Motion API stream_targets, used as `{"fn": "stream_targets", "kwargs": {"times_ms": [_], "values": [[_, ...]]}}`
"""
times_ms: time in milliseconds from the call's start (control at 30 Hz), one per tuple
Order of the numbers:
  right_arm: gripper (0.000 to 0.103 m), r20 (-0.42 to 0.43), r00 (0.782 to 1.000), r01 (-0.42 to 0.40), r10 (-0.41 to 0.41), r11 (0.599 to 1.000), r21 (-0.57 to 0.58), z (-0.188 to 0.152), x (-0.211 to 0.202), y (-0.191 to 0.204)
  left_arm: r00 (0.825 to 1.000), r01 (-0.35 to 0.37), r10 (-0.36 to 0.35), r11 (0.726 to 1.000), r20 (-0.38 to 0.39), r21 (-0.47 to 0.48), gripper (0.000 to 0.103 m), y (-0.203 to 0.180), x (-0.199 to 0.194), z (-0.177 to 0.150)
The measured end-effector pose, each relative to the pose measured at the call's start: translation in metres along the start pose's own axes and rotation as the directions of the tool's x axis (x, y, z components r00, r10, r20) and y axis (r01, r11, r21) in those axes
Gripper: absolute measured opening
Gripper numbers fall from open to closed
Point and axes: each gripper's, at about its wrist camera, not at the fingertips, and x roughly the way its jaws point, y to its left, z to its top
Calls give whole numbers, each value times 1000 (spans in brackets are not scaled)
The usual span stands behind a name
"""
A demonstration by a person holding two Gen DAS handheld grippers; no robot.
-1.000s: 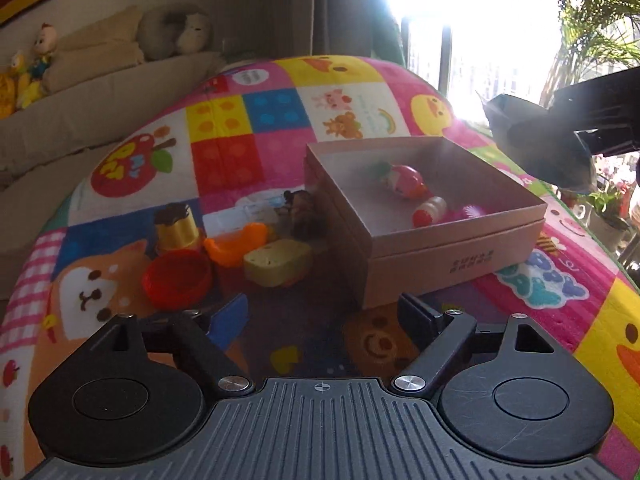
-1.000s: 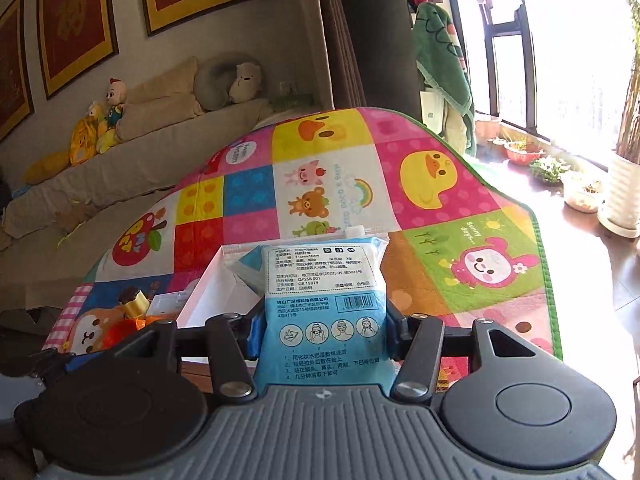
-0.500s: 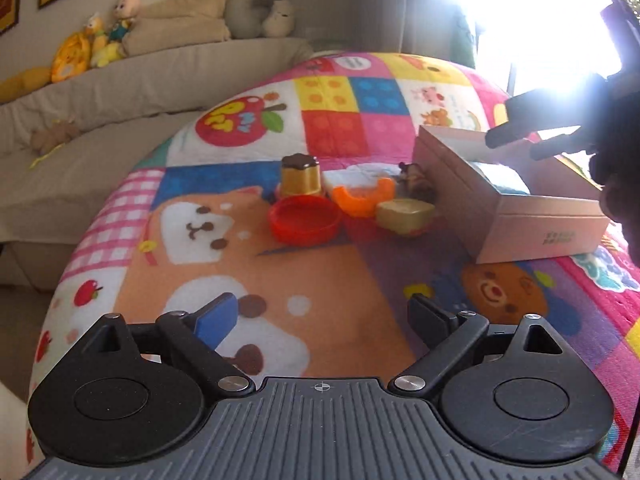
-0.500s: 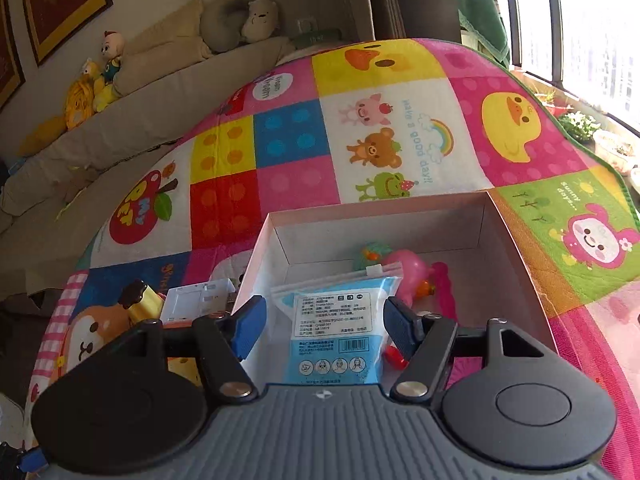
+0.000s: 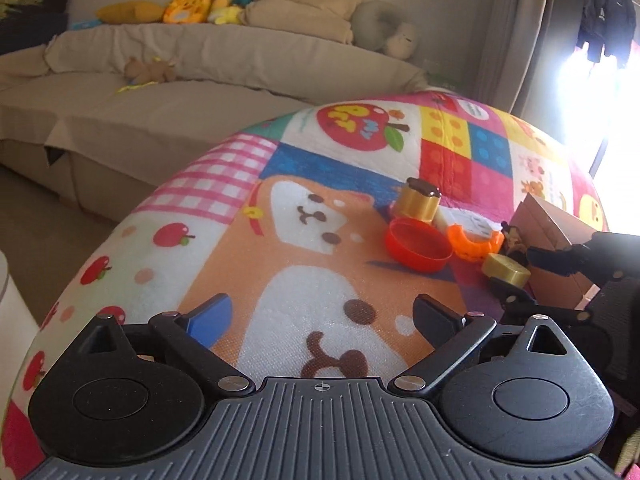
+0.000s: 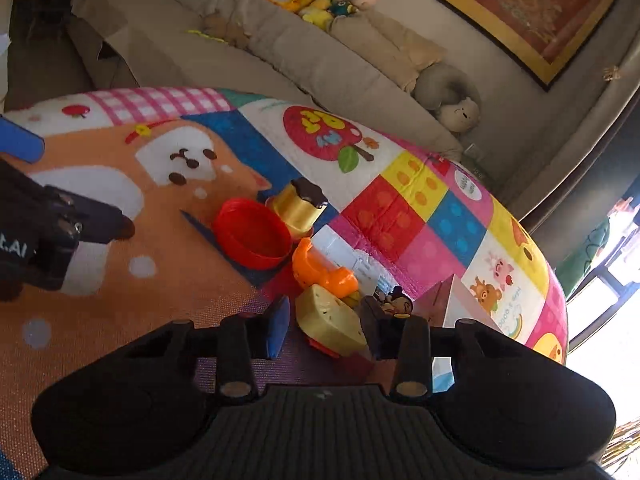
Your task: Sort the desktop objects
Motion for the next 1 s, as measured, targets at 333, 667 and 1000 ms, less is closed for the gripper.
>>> {"fn": "stream_targets", "kwargs": {"times_ms": [333,667,1000], "values": [[18,10,988,-149,151,952,269,0,-31,-44,1000,10,-10,1000,-10,-9,100,0,1,-1],[21,5,937,-222,349,585,780,-116,-69,-145,1000,-12,13,999,-12,50,100,-11,0,-3],[65,-100,987,-1,126,627,779,-173,-82,-163,999,46,-39,968,-33,248,101,-42,10,3]]}}
